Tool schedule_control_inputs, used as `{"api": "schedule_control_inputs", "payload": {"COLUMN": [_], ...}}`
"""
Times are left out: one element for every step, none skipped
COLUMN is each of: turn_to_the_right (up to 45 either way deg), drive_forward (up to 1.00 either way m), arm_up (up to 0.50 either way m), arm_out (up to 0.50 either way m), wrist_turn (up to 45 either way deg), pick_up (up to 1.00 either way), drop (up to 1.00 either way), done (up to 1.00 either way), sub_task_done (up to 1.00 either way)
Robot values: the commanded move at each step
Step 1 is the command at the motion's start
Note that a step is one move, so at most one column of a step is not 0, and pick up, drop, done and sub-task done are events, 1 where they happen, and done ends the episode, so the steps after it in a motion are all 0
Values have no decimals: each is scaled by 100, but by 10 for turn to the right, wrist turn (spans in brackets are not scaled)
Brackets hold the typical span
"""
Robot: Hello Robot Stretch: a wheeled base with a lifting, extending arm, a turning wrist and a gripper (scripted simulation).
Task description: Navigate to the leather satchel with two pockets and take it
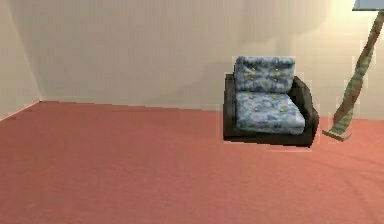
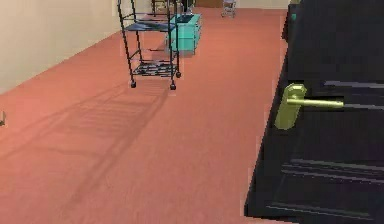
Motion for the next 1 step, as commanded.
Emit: {"api": "schedule_control_inputs", "payload": {"turn_to_the_right": [450], "drive_forward": [0], "arm_up": [0], "arm_out": [0], "wrist_turn": [0], "pick_up": [0], "drop": [0], "done": [0], "sub_task_done": [0]}}
